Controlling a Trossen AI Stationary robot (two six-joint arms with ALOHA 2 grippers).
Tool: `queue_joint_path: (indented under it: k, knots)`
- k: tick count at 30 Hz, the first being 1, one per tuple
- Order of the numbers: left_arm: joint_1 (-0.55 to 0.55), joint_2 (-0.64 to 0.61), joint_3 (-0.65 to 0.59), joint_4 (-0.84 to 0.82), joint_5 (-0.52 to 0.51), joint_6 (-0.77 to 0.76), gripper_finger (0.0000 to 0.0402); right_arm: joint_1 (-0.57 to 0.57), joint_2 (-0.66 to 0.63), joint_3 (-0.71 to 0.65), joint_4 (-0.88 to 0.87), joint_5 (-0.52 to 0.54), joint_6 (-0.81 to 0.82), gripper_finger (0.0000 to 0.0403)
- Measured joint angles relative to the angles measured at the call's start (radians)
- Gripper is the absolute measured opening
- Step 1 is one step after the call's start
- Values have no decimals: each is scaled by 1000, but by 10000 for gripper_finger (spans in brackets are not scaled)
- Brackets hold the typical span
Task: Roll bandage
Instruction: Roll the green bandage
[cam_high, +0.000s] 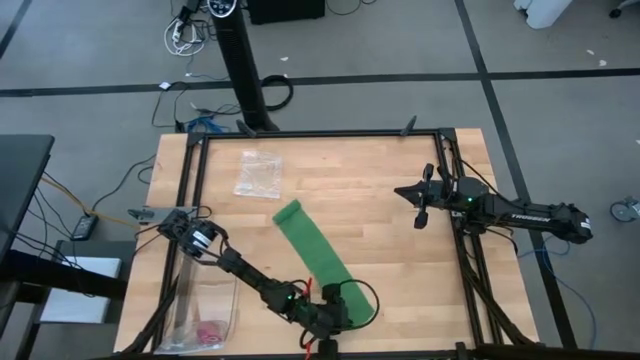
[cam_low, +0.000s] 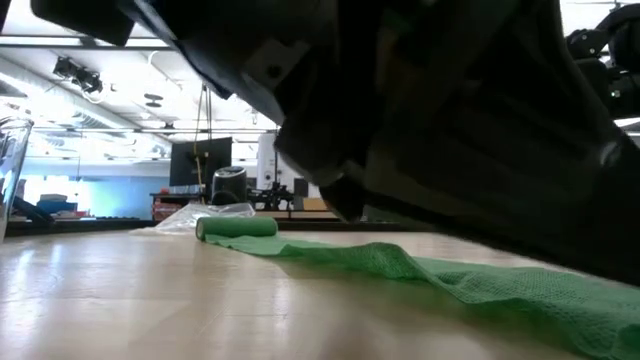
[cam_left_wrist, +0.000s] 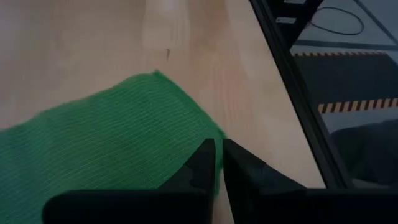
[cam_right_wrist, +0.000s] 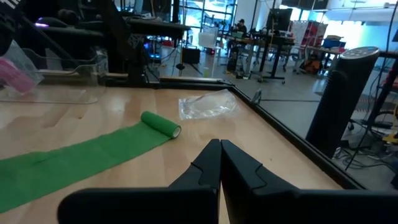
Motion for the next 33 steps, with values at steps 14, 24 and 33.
queue_joint_path:
  k: [14,24,33]
  knots:
    - [-4,12,21,22,32,46,40,1,0,0,6,-10,290,8]
    - [-1,-121,146,-354,-16,120,60,1,0,0,21,-10,274,8]
    - [-20,-205,141,-382,-43,239,32,3,0,0,97,-151,229,8]
